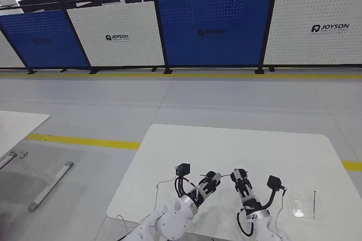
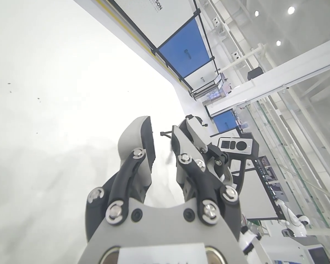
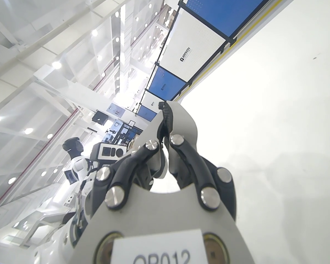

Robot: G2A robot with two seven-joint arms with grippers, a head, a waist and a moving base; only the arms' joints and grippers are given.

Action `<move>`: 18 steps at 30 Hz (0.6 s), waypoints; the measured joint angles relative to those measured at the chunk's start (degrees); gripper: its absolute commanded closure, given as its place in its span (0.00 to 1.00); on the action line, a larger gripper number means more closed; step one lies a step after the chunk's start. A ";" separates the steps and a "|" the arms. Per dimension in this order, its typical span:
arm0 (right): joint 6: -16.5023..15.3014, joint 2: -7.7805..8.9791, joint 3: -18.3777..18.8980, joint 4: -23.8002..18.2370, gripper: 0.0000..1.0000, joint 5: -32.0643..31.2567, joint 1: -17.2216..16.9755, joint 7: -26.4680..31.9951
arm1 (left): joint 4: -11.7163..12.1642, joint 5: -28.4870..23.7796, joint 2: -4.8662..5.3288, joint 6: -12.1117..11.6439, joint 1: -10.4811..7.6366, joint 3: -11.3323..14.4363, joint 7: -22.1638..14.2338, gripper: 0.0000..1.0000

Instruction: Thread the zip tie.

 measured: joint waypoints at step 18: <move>-0.92 -0.72 1.33 0.87 1.00 0.28 -0.07 2.95 | -0.08 2.96 -0.06 -2.74 0.35 0.64 0.10 1.00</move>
